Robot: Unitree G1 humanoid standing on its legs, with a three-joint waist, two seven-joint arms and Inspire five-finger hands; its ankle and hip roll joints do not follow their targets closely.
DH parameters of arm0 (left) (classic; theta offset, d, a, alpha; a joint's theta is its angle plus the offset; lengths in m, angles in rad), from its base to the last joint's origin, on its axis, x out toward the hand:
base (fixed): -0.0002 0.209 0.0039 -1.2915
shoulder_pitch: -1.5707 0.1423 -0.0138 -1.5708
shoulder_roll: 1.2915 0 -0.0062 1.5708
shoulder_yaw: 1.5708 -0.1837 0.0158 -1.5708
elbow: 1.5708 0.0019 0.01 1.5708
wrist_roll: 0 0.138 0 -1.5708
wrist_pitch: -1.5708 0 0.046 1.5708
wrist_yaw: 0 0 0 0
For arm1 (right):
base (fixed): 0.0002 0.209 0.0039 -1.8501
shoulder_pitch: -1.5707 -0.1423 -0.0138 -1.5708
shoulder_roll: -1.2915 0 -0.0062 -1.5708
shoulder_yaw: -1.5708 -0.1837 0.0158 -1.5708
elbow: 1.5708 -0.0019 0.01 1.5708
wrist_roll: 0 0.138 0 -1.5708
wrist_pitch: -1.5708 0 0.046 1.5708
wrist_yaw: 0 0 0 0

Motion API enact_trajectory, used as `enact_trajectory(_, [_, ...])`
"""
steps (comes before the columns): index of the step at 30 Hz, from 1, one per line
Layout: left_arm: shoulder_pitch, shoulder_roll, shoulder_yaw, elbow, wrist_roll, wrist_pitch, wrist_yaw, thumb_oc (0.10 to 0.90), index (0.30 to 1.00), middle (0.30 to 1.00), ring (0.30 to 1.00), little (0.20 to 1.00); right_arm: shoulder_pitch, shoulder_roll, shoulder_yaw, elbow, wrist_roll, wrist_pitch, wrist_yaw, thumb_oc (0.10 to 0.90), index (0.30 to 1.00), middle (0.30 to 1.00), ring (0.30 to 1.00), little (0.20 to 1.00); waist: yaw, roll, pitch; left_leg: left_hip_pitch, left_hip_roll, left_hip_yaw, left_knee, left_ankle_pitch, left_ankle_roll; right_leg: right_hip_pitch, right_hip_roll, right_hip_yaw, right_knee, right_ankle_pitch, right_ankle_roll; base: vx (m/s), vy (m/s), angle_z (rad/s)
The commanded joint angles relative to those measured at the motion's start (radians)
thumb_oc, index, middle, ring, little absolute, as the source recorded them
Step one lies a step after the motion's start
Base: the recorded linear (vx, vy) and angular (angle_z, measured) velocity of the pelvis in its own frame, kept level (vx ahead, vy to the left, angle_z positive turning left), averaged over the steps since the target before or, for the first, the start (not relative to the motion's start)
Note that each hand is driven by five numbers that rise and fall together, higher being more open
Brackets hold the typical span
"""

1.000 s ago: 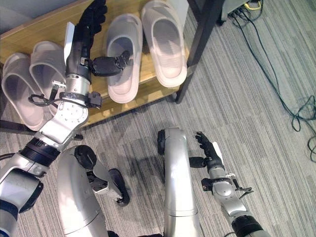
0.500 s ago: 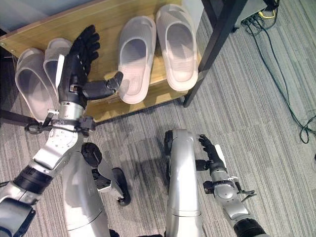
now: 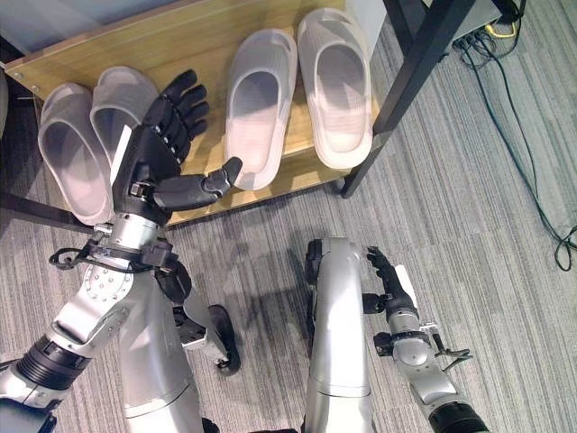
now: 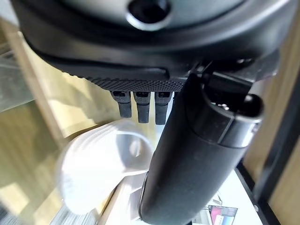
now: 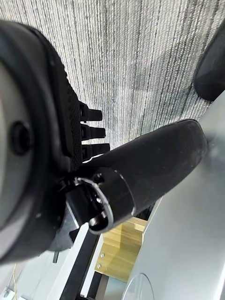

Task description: Arrange the slippers neatly on the shoe rack.

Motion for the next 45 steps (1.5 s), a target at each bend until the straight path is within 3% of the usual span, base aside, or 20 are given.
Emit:
enact_trajectory(1, [-0.077,0.057,0.024,-0.107,0.001,-0.089,-0.033,0.800,0.900,0.900,0.900,0.900,-0.026,-0.018,-0.006,-0.142,-0.030,-0.046,-0.008,0.800,0.900,0.900,0.900,0.900,0.030,0.012,-0.032,-0.019,-0.023,-0.082,-0.092,0.015,-0.071,0.050,-0.110,0.060,-0.006,-0.063,0.017,0.00,0.000,0.00])
enact_trajectory(2, [-0.068,0.064,0.022,-0.105,0.000,-0.081,-0.039,0.800,0.900,0.900,0.900,0.900,-0.026,-0.019,-0.006,-0.144,-0.032,-0.044,-0.009,0.800,0.900,0.900,0.900,0.900,0.032,0.012,-0.032,-0.019,-0.024,-0.082,-0.091,0.015,-0.072,0.050,-0.110,0.061,-0.004,-0.063,0.017,0.00,0.000,0.00])
enact_trajectory(3, [-0.023,0.089,0.055,-0.098,0.013,-0.077,-0.044,0.800,0.900,0.900,0.900,0.900,0.043,-0.093,-0.043,-0.149,-0.171,-0.024,-0.028,0.800,0.900,0.900,0.900,0.900,0.032,0.001,-0.032,-0.019,-0.023,-0.086,-0.091,0.013,-0.073,0.050,-0.112,0.064,-0.006,-0.063,0.015,0.00,0.000,0.00])
enact_trajectory(4, [-0.014,0.084,0.060,-0.104,0.013,-0.075,-0.046,0.800,0.900,0.900,0.900,0.900,0.055,-0.095,-0.049,-0.161,-0.183,-0.020,-0.031,0.800,0.900,0.900,0.900,0.900,0.031,0.004,-0.032,-0.019,-0.023,-0.087,-0.089,0.013,-0.073,0.050,-0.112,0.065,-0.004,-0.064,0.015,0.00,0.000,0.00])
enact_trajectory(5, [-0.017,0.081,0.053,-0.071,0.009,-0.072,-0.057,0.800,0.900,0.900,0.900,0.900,0.076,-0.086,-0.106,-0.207,0.078,-0.103,0.058,0.800,0.900,0.900,0.900,0.900,0.019,-0.006,-0.032,-0.019,-0.024,-0.082,-0.087,0.016,-0.074,0.050,-0.112,0.067,-0.003,-0.061,0.018,0.01,-0.008,0.04])
enact_trajectory(13, [0.025,0.164,0.048,-0.103,-0.040,-0.050,-0.121,0.800,0.900,0.900,0.900,0.900,0.155,-0.129,-0.180,-0.312,0.149,-0.115,0.086,0.800,0.900,0.900,0.900,0.900,0.016,-0.013,-0.032,-0.019,-0.027,-0.086,-0.096,0.018,-0.077,0.050,-0.110,0.074,0.000,-0.060,0.018,0.00,-0.013,0.05])
enact_trajectory(23, [-0.043,0.125,-0.025,-0.086,-0.043,-0.030,-0.146,0.800,0.900,0.900,0.900,0.900,0.151,-0.148,-0.189,-0.316,0.124,-0.102,0.077,0.800,0.900,0.900,0.900,0.900,0.005,-0.018,-0.032,-0.019,-0.026,-0.085,-0.092,0.016,-0.076,0.050,-0.112,0.070,-0.002,-0.065,0.017,0.00,0.000,0.00])
enact_trajectory(34, [-0.252,-0.026,-0.153,-0.037,-0.023,-0.023,-0.114,0.800,0.900,0.900,0.900,0.900,0.077,-0.129,-0.120,-0.251,0.107,-0.090,0.056,0.800,0.900,0.900,0.900,0.900,-0.009,-0.028,-0.032,-0.019,-0.032,-0.082,-0.084,0.016,-0.073,0.050,-0.114,0.070,0.004,-0.070,0.019,0.00,0.000,0.00])
enact_trajectory(45, [-0.269,-0.011,-0.139,-0.004,-0.013,-0.035,-0.099,0.800,0.900,0.900,0.900,0.900,0.054,-0.118,-0.097,-0.209,0.107,-0.092,0.052,0.800,0.900,0.900,0.900,0.900,-0.004,-0.023,-0.032,-0.019,-0.035,-0.084,-0.081,0.018,-0.076,0.050,-0.114,0.075,0.005,-0.068,0.022,0.00,0.000,0.00])
